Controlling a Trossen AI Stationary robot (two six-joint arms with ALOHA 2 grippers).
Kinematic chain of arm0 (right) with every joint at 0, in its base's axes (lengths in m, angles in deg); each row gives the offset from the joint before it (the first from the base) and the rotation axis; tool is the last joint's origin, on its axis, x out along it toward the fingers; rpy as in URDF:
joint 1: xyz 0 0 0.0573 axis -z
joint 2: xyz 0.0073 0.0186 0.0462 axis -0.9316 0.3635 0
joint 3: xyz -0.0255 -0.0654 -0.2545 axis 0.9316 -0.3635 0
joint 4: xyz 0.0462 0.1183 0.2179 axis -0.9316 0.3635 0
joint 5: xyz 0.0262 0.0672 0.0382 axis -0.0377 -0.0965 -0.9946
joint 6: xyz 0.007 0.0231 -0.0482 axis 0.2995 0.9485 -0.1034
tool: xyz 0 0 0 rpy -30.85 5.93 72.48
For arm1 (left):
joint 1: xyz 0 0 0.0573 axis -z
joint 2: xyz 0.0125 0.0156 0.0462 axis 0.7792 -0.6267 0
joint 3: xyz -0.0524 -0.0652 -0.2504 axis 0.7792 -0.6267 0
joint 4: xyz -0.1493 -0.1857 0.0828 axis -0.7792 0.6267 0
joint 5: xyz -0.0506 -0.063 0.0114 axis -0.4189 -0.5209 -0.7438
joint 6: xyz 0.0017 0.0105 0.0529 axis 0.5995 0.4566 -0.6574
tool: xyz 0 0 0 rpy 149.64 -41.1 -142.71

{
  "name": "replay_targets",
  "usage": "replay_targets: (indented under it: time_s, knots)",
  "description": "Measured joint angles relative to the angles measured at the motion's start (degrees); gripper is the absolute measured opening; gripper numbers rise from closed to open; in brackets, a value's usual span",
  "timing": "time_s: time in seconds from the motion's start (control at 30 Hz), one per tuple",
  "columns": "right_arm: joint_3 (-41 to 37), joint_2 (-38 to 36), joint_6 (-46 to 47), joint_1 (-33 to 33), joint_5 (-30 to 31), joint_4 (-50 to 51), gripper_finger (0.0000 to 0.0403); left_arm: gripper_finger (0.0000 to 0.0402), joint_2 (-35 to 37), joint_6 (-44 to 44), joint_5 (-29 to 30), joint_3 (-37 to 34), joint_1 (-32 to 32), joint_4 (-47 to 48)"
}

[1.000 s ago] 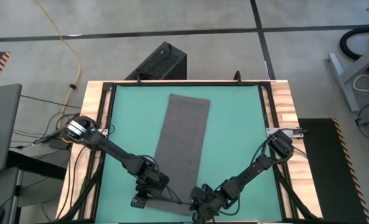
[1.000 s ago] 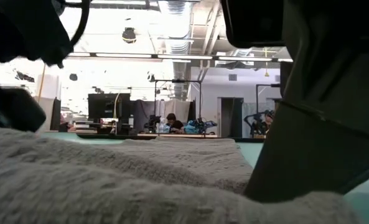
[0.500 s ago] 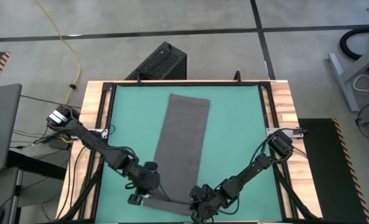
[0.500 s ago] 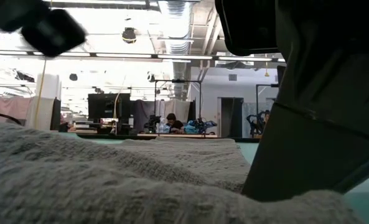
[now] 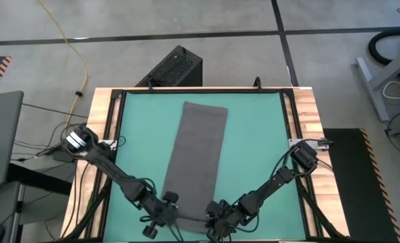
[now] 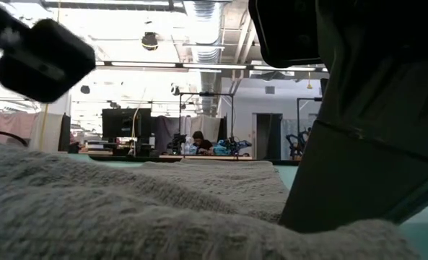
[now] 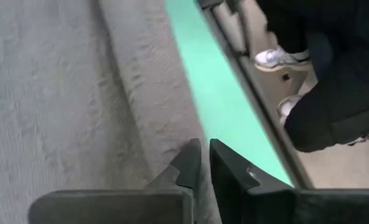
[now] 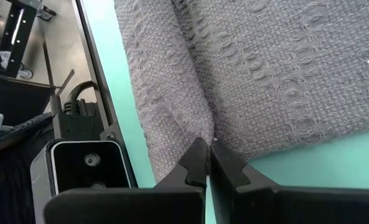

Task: Roll towel
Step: Roll the gray towel

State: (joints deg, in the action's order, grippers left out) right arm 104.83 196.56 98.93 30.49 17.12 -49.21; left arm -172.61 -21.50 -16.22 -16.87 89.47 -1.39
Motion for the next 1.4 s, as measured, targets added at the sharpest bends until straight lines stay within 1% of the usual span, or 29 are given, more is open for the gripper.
replay_targets:
  time_s: [0.13,0.3,0.4,0.57,0.7,0.83,0.97,1.13,1.2,1.27,1.4]
  knots:
    - [0.0,0.0,1.2,0.0,0.0,0.0,0.0024,0.0002,-0.2,0.1,1.2,0.0,-0.8,1.0]
    - [0.0,0.0,1.3,0.0,0.0,0.0,0.0025,0.0002,-0.2,-1.5,1.8,0.0,-1.1,1.7]
    - [0.0,0.1,1.4,0.0,0.0,-0.1,0.003,0.0,-0.2,-1.8,3.1,-0.6,-1.0,2.3]
    - [0.0,0.1,1.5,0.1,0.0,-0.7,0.0056,0.0,-0.2,0.1,3.7,-4.8,-1.1,-1.3]
    - [0.0,-0.1,2.4,0.4,0.0,-1.4,0.0083,0.0,-0.2,1.9,3.6,-8.4,-1.3,-6.5]
    - [-0.2,-2.3,-1.6,0.9,-0.3,1.3,0.0111,0.0,-0.1,2.0,3.4,-9.9,-1.9,-8.2]
    - [-0.2,-5.2,-4.1,0.9,1.1,3.1,0.0132,0.0,-0.1,0.7,2.5,-10.0,-3.0,-8.6]
    - [-0.2,-6.7,-7.6,0.5,1.6,2.7,0.0154,0.0,-0.1,-0.5,1.5,-10.0,-4.1,-8.6]
    - [-0.2,-6.7,-11.7,0.0,1.7,0.3,0.0161,0.0,-0.1,-1.0,1.5,-10.0,-4.5,-8.5]
    - [-0.1,-6.4,-18.3,-0.7,2.2,-3.4,0.0169,0.0,-0.1,-1.8,0.9,-10.0,-4.9,-8.5]
    - [-0.1,-6.4,-27.9,-2.0,6.7,-2.7,0.0184,0.0,-0.2,-2.4,0.0,-10.0,-5.8,-8.3]
